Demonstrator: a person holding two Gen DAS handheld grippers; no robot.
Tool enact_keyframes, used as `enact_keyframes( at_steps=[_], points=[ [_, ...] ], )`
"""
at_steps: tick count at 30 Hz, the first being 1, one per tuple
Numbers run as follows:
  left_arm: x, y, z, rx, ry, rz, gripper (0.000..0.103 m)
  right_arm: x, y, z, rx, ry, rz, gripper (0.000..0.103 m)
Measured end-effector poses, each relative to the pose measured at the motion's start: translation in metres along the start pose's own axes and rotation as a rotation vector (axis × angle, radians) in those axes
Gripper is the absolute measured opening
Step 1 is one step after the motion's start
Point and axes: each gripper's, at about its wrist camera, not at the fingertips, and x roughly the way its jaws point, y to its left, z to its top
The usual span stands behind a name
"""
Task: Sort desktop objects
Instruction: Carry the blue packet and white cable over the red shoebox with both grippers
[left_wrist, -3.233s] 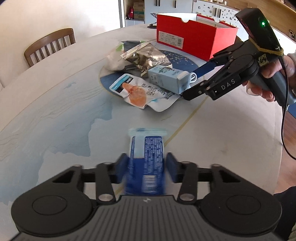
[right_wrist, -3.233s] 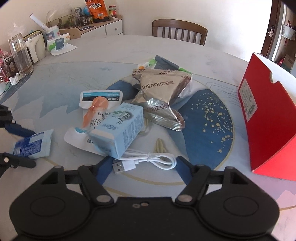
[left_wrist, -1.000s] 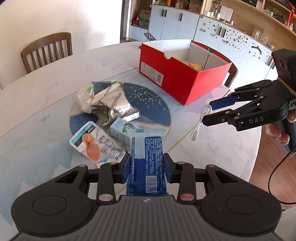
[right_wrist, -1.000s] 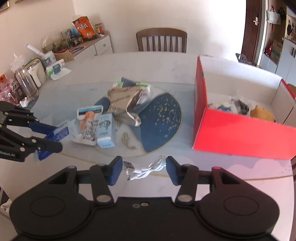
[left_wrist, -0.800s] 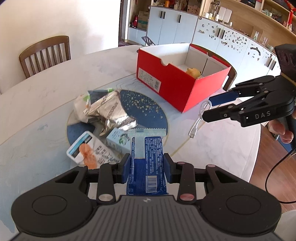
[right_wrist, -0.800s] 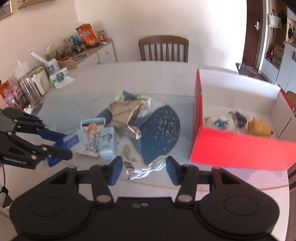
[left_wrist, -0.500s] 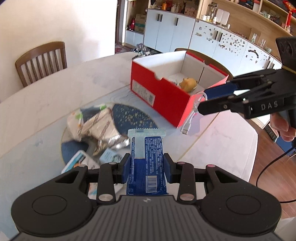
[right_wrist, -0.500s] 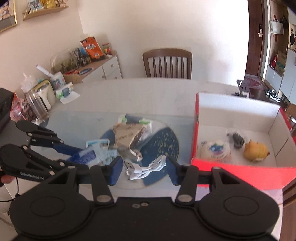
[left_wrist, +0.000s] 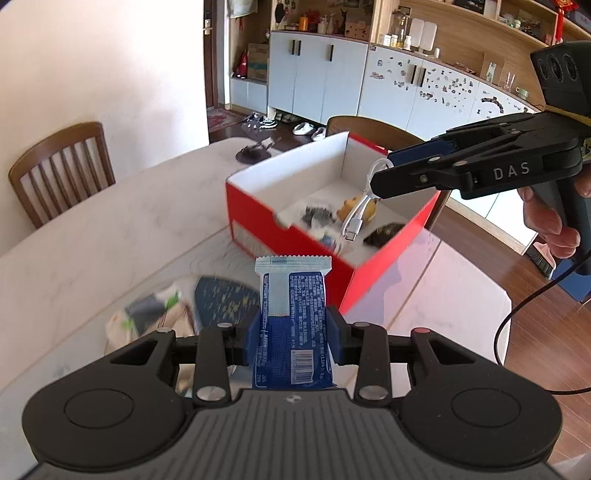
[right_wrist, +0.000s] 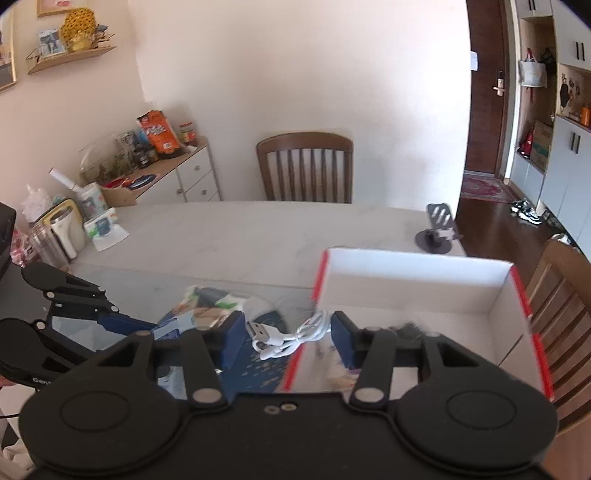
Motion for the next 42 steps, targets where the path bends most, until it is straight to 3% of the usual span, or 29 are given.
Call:
enact_keyframes(
  at_steps=[16, 28, 42],
  points=[
    [0.074, -0.037, 0.098, 0.080, 0.027, -0.043, 0.035, 0.020, -0.093, 0.004, 0.098, 0.035, -0.096, 0.050],
    [0.149, -0.052, 0.134, 0.151, 0.112, -0.026, 0.035, 0.042, -0.128, -0.020, 0.134, 0.114, -0.133, 0.050],
    [0.218, -0.048, 0.149, 0.157, 0.206, 0.027, 0.035, 0.071, -0.139, -0.038, 0.167, 0.191, -0.135, 0.050]
  ],
)
